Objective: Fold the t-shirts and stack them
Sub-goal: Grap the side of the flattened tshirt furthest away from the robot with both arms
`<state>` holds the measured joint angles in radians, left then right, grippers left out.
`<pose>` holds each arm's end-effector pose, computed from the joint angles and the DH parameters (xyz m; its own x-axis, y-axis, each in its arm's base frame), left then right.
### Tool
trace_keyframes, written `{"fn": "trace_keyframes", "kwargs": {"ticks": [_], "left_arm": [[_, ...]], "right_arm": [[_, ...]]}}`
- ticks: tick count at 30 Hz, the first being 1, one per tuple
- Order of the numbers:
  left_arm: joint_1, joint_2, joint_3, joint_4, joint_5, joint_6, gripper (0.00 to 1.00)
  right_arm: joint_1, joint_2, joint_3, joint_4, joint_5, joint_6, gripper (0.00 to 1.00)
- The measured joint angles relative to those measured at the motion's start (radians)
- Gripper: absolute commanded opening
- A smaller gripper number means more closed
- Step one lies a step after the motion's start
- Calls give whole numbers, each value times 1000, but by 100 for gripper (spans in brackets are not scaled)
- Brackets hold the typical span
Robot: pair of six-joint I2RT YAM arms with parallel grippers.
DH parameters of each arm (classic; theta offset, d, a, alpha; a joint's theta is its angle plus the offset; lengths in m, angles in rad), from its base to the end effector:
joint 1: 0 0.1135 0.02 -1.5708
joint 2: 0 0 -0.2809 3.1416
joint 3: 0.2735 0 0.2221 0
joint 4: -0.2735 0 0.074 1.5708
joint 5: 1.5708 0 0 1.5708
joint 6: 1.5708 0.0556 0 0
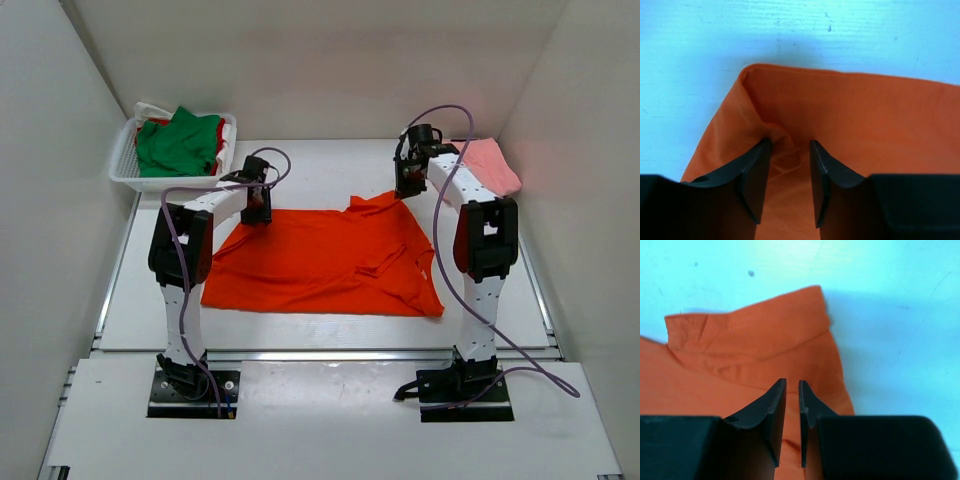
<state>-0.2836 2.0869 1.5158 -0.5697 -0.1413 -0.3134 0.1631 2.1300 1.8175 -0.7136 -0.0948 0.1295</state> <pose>0.4100 -0.1113 0.1754 -0.8982 -0.0561 -0.4360 -0.0591 0.9982 -0.0068 0.4510 0.0796 0.2323 -0.8640 -0.0119 -0.5034 -0.0993 0.9841 0.1472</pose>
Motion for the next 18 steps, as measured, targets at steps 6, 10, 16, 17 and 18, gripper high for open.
{"fn": "trace_keyframes", "kwargs": {"ticks": [6,10,16,17,18], "left_arm": [[6,-4,-17,2,-2,7,8],[13,-10,-23,3,3,8,0],[23,-35,-51,-1,14,10,9],[28,-40,-55,-4,20,10,9],[32,-46,-57,-5,24,10,11]], "right_arm": [[-18,82,108,-11,2,-11,16],[-28,120,135,-13,1,-22,16],[-25,124,128,4,0,-34,19],[-24,124,124,11,0,-35,19],[-23,124,119,15,0,-37,20]]}}
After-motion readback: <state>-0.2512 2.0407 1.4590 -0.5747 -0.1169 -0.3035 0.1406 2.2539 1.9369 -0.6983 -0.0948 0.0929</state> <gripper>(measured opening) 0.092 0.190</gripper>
